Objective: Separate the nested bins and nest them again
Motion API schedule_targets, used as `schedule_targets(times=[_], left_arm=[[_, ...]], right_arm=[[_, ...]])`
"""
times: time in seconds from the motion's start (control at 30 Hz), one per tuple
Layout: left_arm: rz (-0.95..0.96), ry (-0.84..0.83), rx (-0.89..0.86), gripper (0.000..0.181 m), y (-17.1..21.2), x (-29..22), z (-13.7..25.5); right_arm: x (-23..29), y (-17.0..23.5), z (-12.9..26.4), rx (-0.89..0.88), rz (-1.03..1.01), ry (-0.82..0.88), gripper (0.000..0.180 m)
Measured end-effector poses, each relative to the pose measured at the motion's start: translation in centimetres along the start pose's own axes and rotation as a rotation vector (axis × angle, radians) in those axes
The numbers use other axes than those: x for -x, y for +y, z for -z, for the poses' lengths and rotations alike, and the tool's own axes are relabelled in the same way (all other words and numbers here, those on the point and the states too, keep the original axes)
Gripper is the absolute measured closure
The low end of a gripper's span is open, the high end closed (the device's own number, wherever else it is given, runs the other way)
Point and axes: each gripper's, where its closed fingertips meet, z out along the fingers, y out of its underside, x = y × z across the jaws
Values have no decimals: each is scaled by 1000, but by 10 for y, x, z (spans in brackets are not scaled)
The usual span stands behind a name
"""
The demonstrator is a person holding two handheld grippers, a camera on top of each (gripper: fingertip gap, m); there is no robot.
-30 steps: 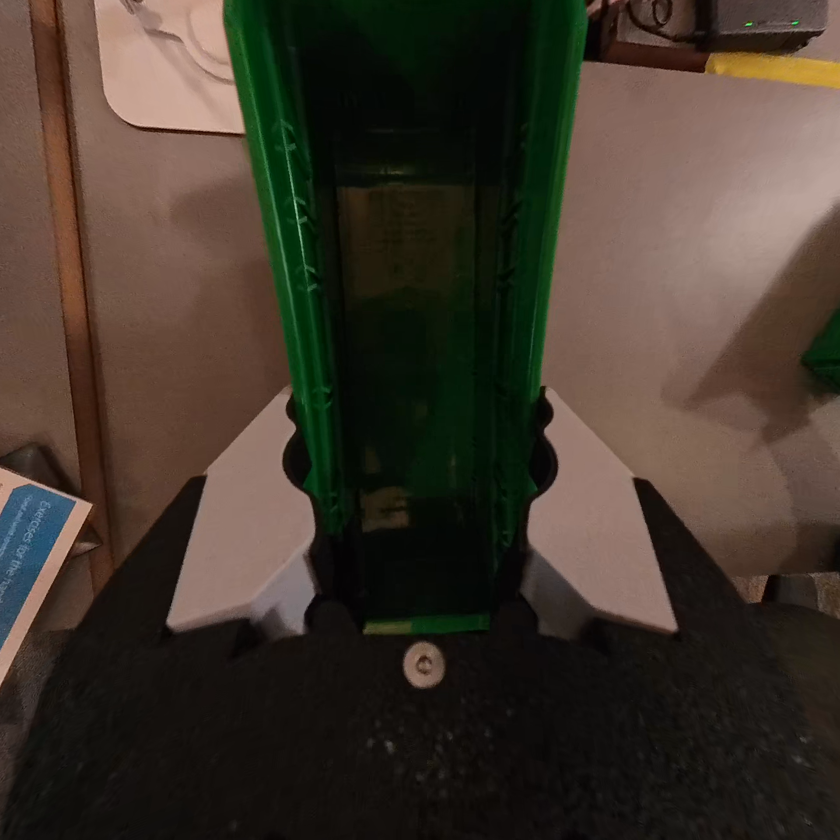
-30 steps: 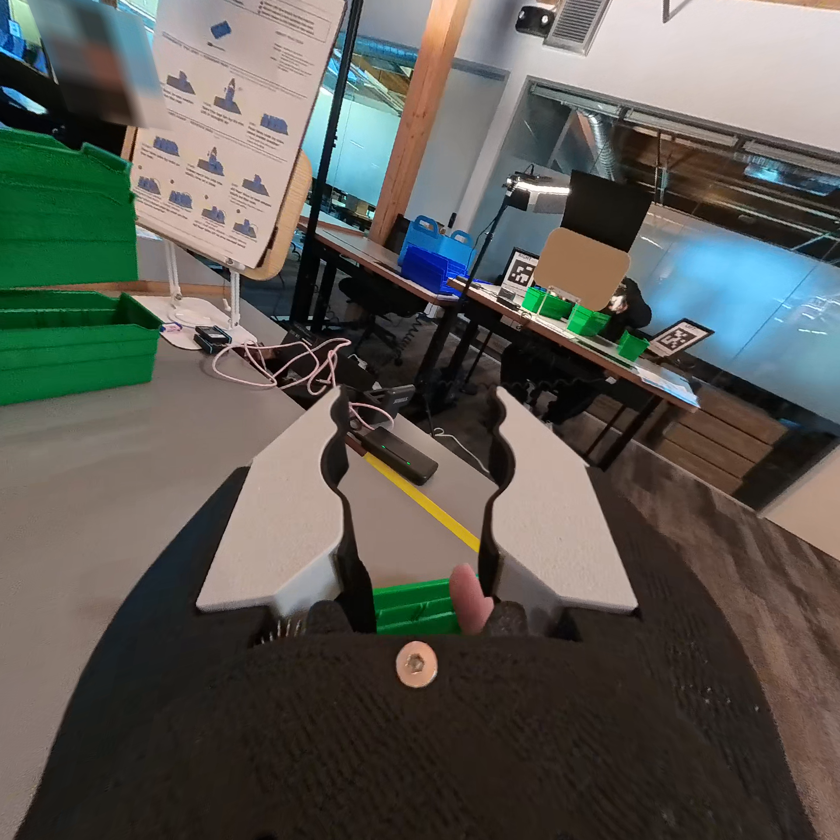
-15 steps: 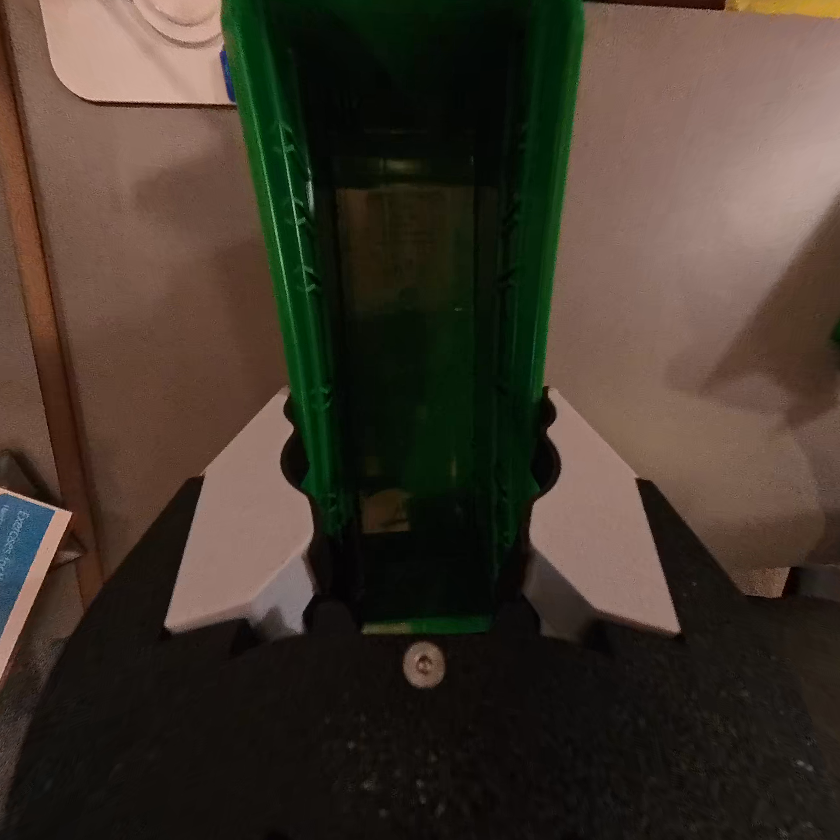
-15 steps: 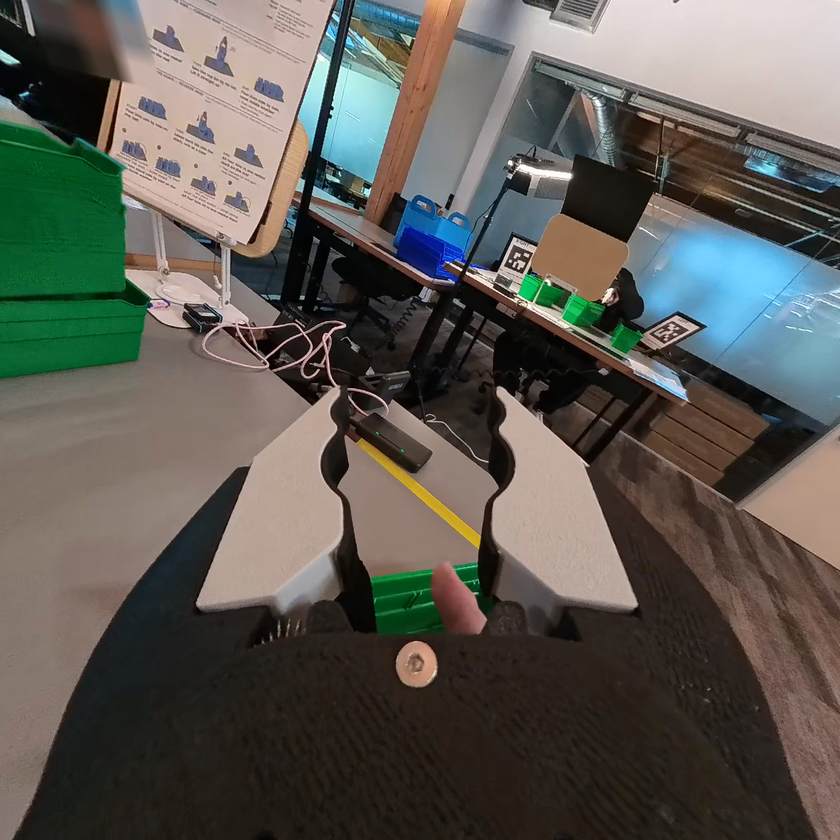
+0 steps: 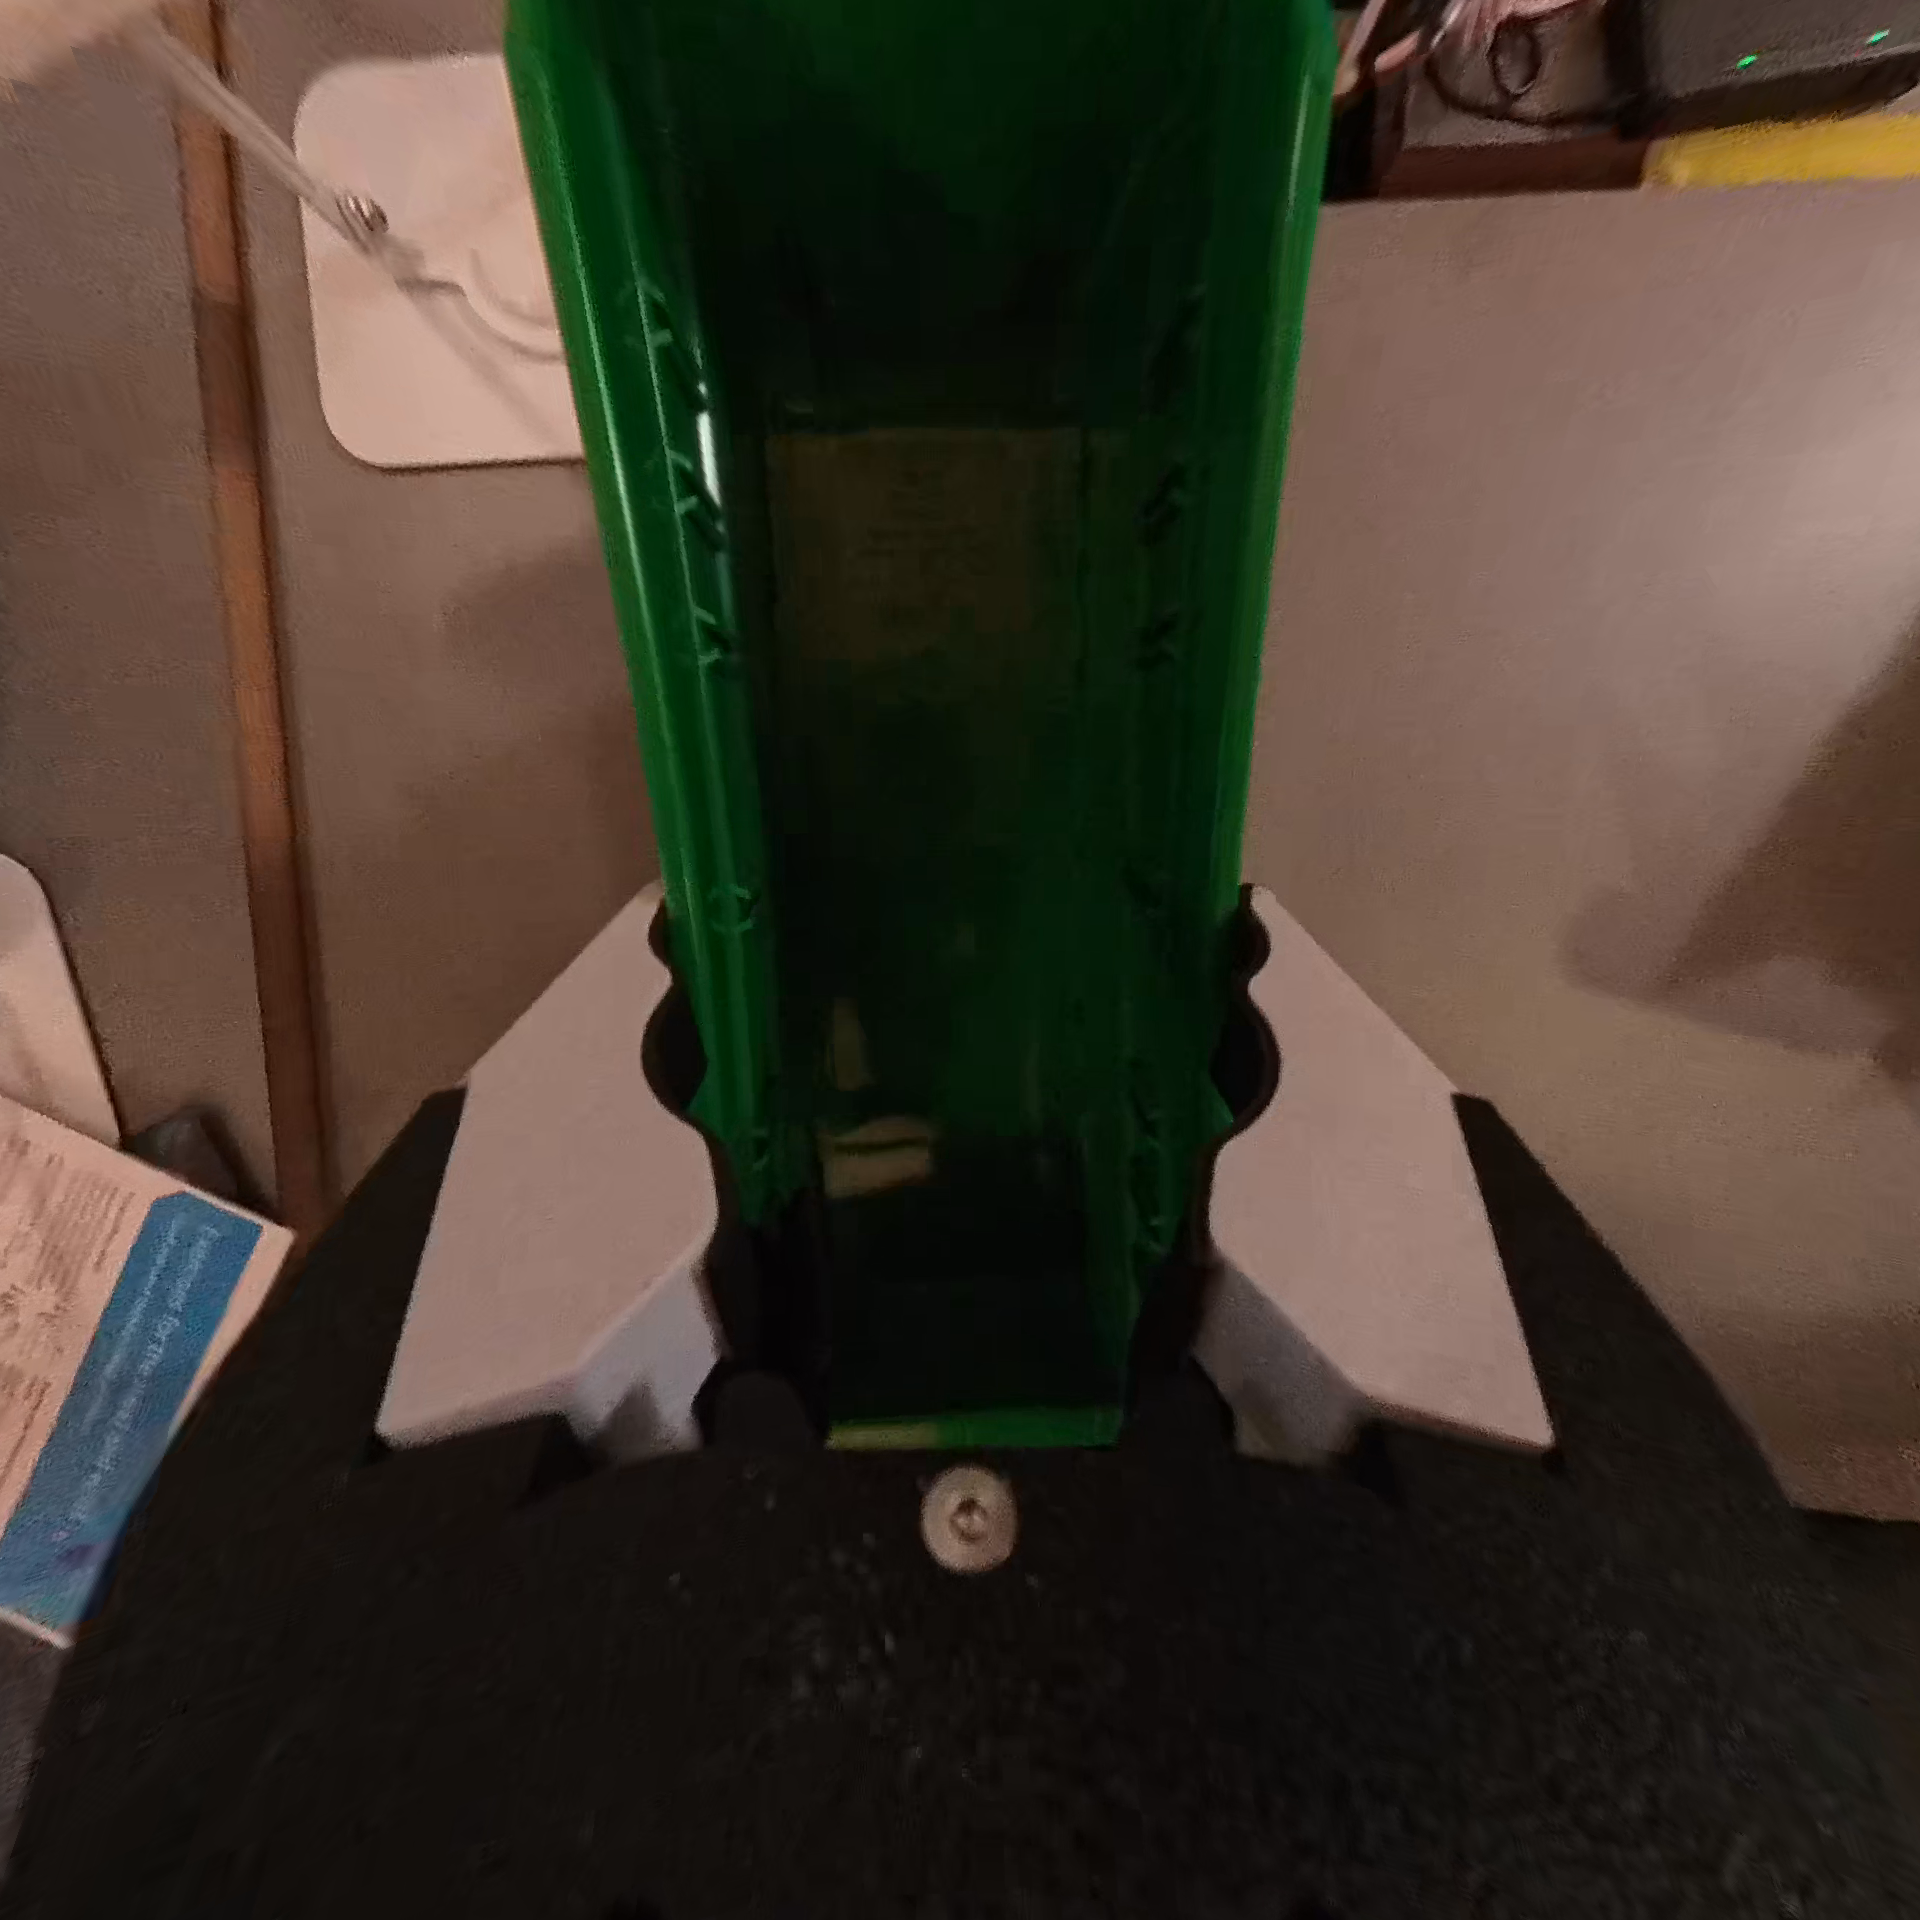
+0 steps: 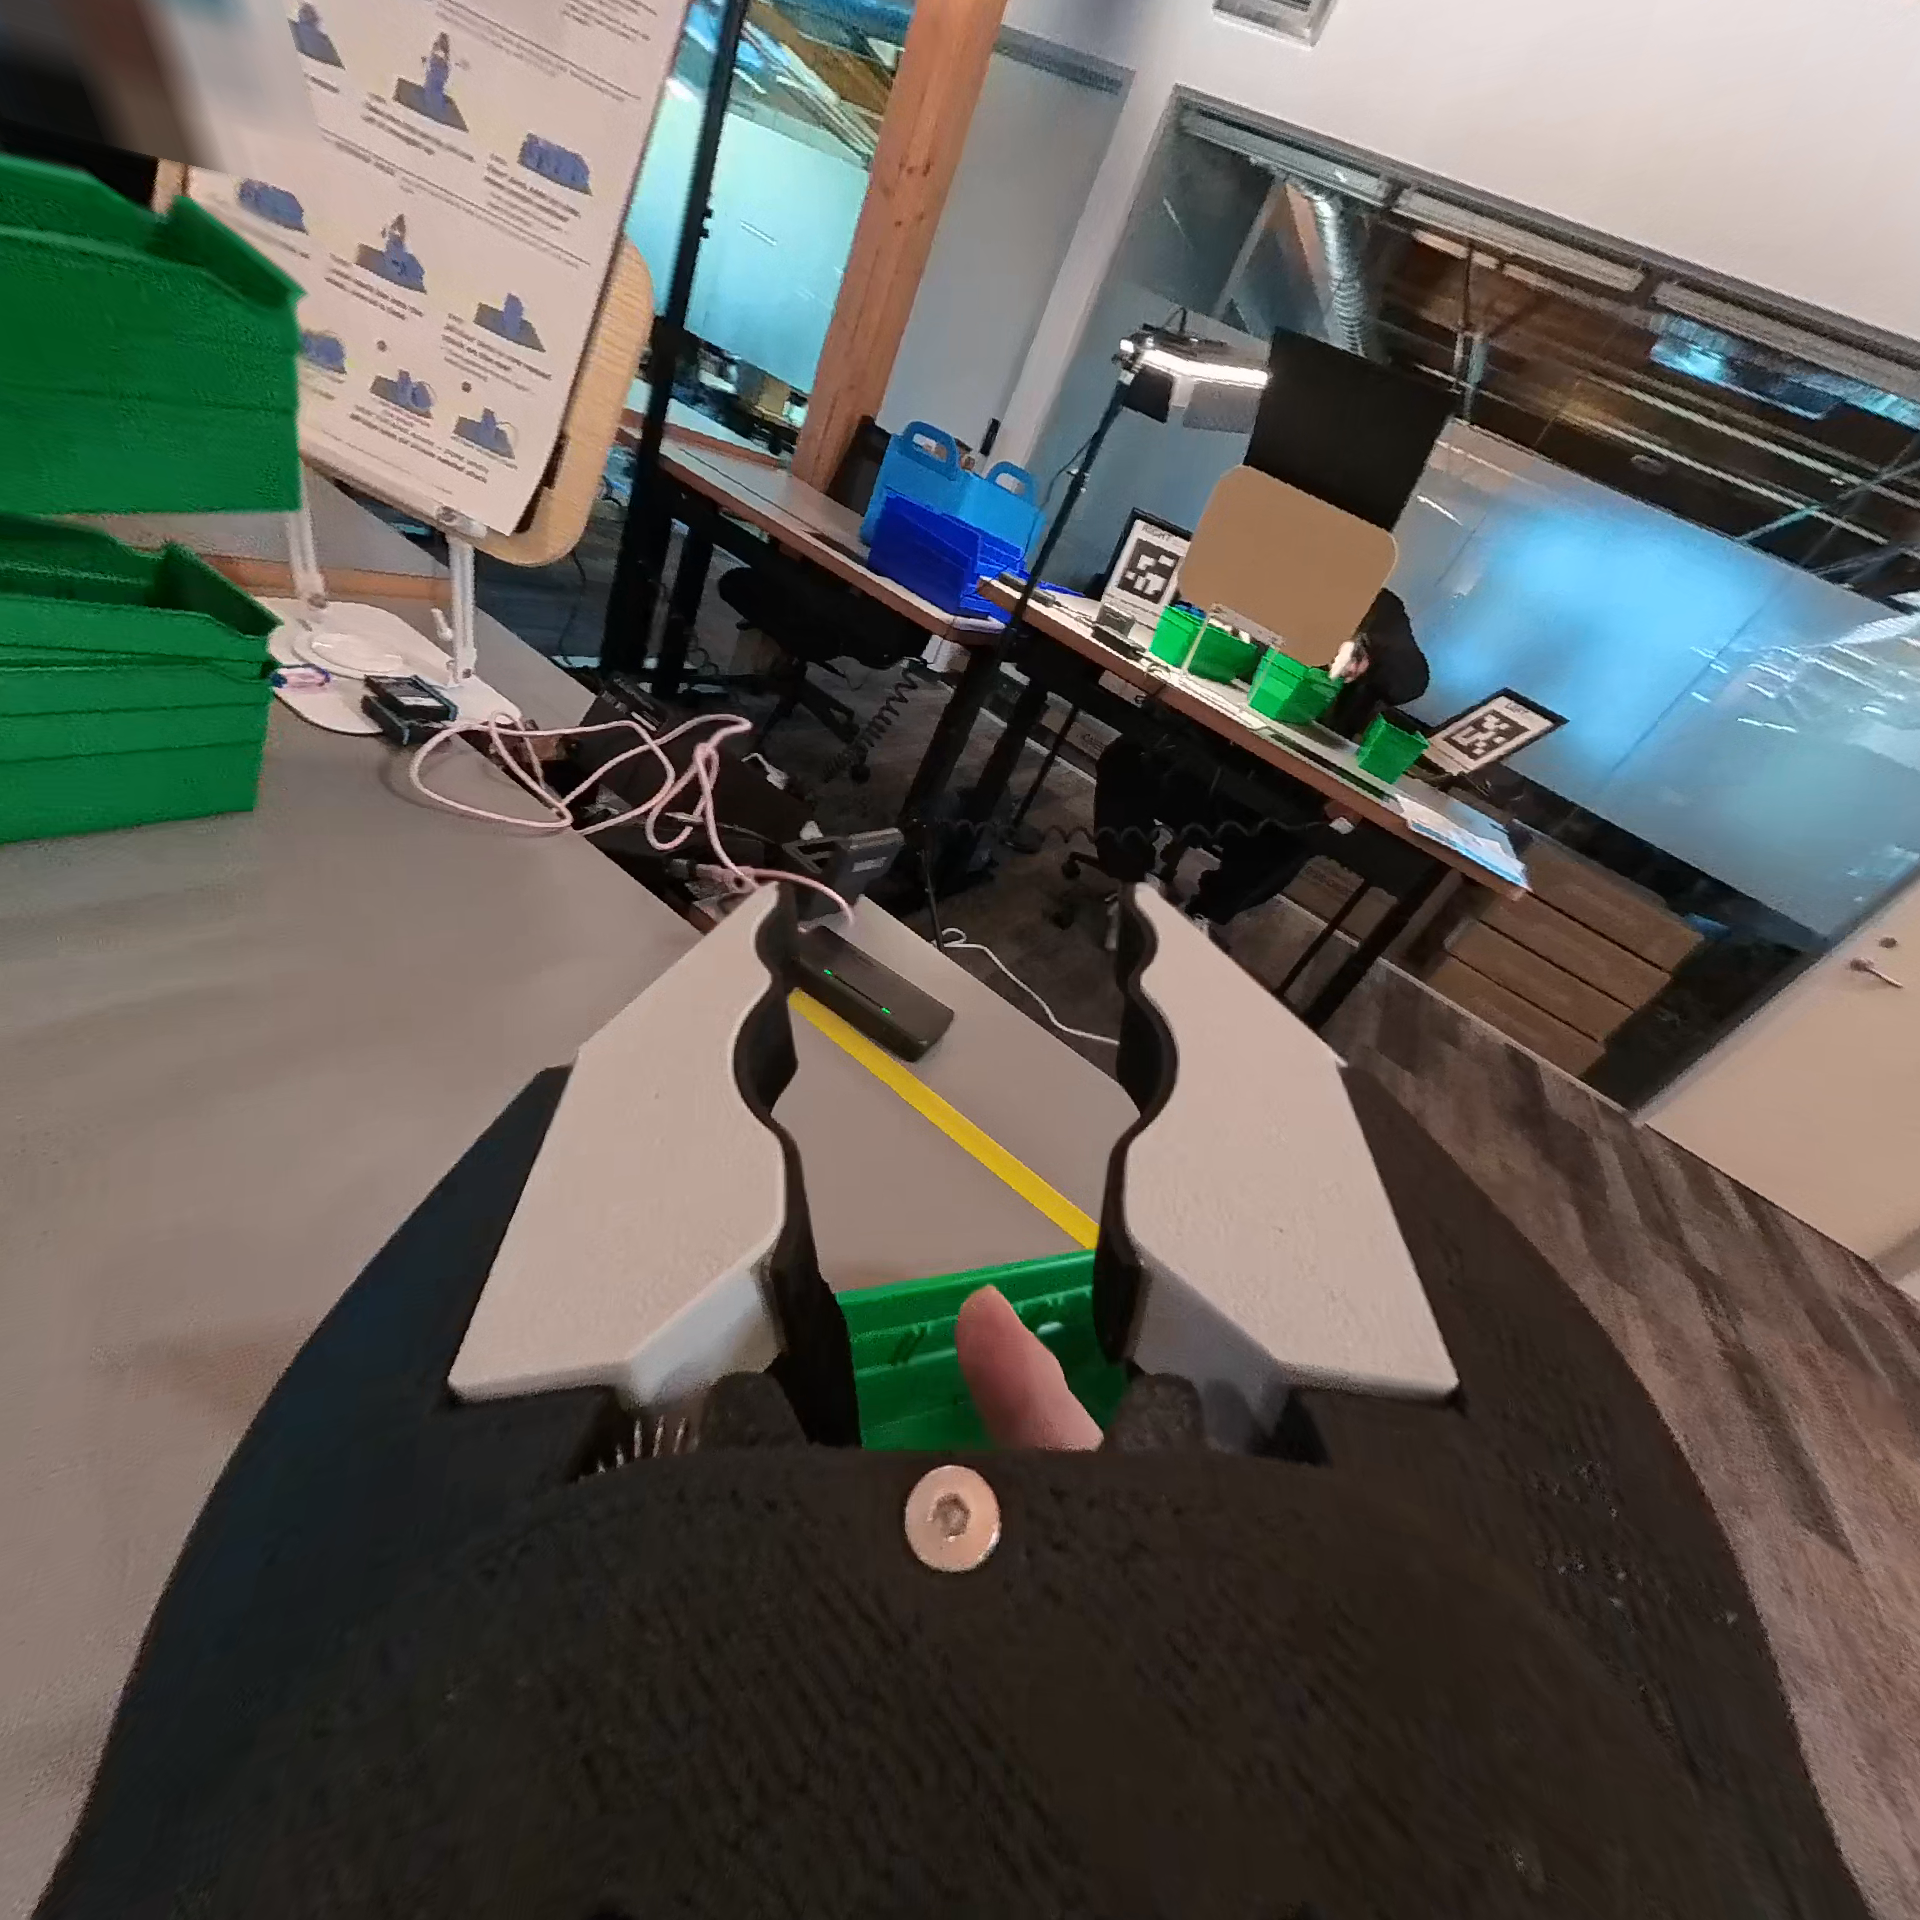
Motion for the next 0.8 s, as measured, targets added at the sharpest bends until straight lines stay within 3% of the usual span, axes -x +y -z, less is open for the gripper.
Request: schedule_targets(times=[0.13, 0.27, 0.4, 0.5, 0.67, 0.8], left_arm=[[-131, 65, -109, 81, -38, -67, 20], [-296, 247, -110, 80, -67, -175, 3], [-398, 367, -28, 80, -80, -277, -57], [-449, 361, 55, 80, -80, -334, -116], [-527, 316, 163, 80, -63, -395, -192], [-520, 309, 153, 75, -64, -417, -212]], right_arm=[[-31, 4, 13, -8, -51, 106, 119], [-66, 10, 34, -26, -123, 224, 119], [-93, 11, 56, -63, -182, 320, 119], [-100, 7, 67, -105, -218, 340, 119], [-100, 3, 73, -126, -223, 333, 119], [-98, 4, 69, -120, -222, 320, 120]])
